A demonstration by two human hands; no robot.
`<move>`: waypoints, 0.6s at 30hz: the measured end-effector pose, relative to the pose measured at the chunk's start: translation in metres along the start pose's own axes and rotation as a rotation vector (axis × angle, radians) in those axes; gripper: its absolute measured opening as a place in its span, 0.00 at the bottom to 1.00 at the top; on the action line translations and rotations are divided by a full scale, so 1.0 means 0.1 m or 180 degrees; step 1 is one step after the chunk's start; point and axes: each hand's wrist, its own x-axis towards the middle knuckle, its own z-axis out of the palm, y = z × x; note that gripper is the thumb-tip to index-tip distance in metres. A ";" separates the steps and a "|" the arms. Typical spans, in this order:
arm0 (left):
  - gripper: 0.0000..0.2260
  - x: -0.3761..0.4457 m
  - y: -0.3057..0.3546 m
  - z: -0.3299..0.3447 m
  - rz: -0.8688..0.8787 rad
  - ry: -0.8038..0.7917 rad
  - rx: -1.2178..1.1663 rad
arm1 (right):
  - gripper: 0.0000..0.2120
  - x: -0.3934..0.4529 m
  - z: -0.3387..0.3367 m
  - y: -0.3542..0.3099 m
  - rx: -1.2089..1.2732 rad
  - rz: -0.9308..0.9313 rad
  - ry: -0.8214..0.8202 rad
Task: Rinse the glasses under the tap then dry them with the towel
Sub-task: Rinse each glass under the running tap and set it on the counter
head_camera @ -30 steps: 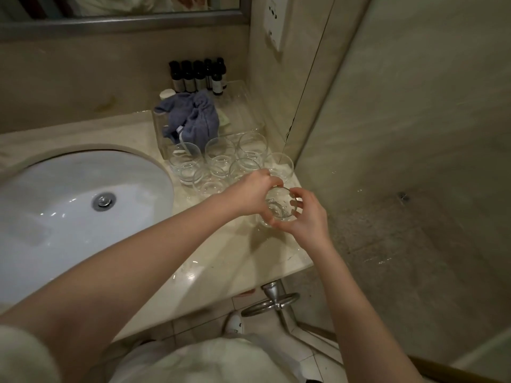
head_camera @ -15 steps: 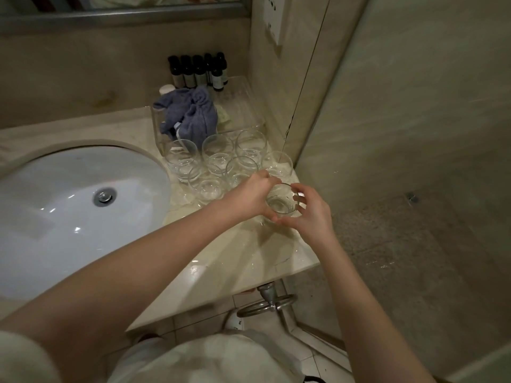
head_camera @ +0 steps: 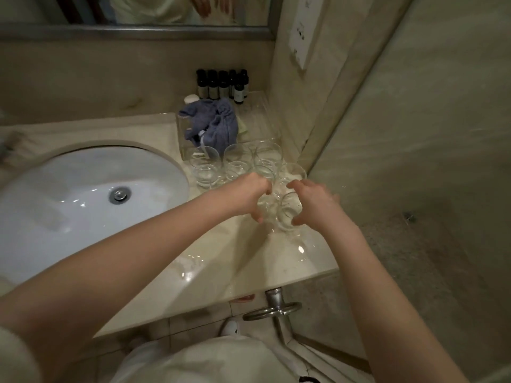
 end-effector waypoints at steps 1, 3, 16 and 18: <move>0.34 -0.08 -0.09 -0.06 -0.0031 0.0009 0.0002 | 0.38 0.03 -0.06 -0.13 -0.0056 -0.0090 -0.0026; 0.34 -0.27 -0.29 -0.17 -0.0104 0.0008 0.0014 | 0.39 0.08 -0.15 -0.45 -0.0149 -0.0311 -0.0064; 0.31 -2.67 -2.72 -0.49 -0.1212 0.0232 -0.0247 | 0.35 0.10 0.03 -3.65 -0.0016 -0.1531 -0.0065; 0.31 -3.12 -3.11 -0.52 -0.1388 0.0264 -0.0266 | 0.35 0.08 0.12 -4.20 0.0014 -0.1694 -0.0084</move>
